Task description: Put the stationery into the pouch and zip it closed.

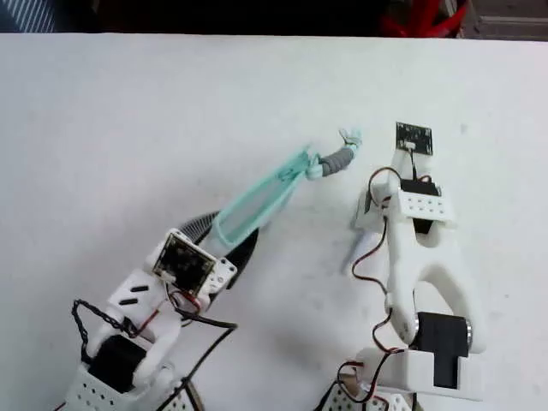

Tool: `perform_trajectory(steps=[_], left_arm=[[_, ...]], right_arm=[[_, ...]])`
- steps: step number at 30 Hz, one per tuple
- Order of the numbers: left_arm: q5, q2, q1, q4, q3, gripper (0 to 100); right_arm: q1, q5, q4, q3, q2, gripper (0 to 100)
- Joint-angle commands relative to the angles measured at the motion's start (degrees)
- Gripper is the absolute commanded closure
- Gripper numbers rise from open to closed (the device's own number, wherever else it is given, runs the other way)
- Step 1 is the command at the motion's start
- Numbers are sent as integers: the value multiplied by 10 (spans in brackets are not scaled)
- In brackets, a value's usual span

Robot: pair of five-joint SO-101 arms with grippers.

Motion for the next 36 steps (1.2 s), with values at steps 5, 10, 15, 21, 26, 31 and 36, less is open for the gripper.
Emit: perform_trajectory(steps=[5, 10, 15, 21, 26, 31, 36], left_arm=[[-3, -4, 0, -12, -2, 809], [-3, -4, 0, -12, -2, 809], [-3, -4, 0, -12, -2, 809], [-4, -4, 0, -12, -2, 809], [-4, -4, 2, -13, 3, 809], [-4, -4, 2, -13, 3, 809], [-4, -4, 2, -13, 3, 809]], right_arm=[[2, -4, 3, -11, -23, 900], [3, -4, 3, -11, -23, 885], [3, -4, 3, -10, -23, 886], [4, -4, 4, -10, -28, 991], [4, -4, 4, -10, -27, 955], [4, -4, 4, -10, -26, 954], [4, -4, 4, -10, -25, 953]])
